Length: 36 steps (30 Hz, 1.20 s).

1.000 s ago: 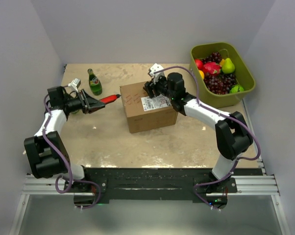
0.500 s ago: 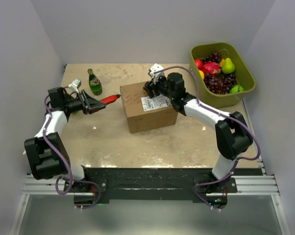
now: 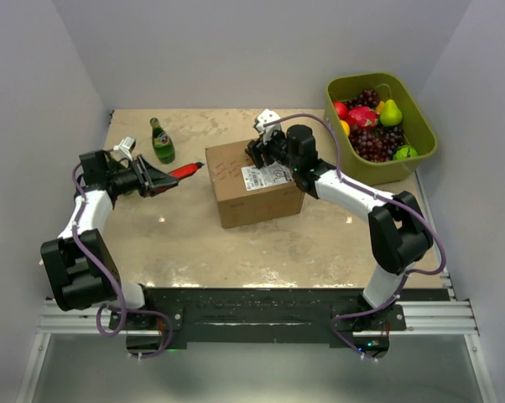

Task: Unpack the express box
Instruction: Cut the express box at the center of the board.

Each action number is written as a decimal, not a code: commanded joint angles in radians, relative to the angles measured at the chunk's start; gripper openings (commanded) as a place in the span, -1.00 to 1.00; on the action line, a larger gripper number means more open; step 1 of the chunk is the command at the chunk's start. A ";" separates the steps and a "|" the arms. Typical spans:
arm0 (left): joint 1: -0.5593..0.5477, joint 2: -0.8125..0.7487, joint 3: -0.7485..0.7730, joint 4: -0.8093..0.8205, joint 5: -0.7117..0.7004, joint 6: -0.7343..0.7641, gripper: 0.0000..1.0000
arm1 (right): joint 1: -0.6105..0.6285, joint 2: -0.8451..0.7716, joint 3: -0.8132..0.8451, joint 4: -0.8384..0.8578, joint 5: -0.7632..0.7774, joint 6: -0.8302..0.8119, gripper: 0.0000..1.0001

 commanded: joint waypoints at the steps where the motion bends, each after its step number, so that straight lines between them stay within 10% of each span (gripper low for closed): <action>1: 0.013 -0.034 0.027 0.001 0.029 0.006 -1.00 | 0.006 0.015 -0.055 -0.205 -0.015 -0.025 0.33; 36: -0.046 -0.011 -0.027 0.100 0.074 -0.099 -1.00 | 0.014 0.014 -0.064 -0.206 -0.011 -0.034 0.34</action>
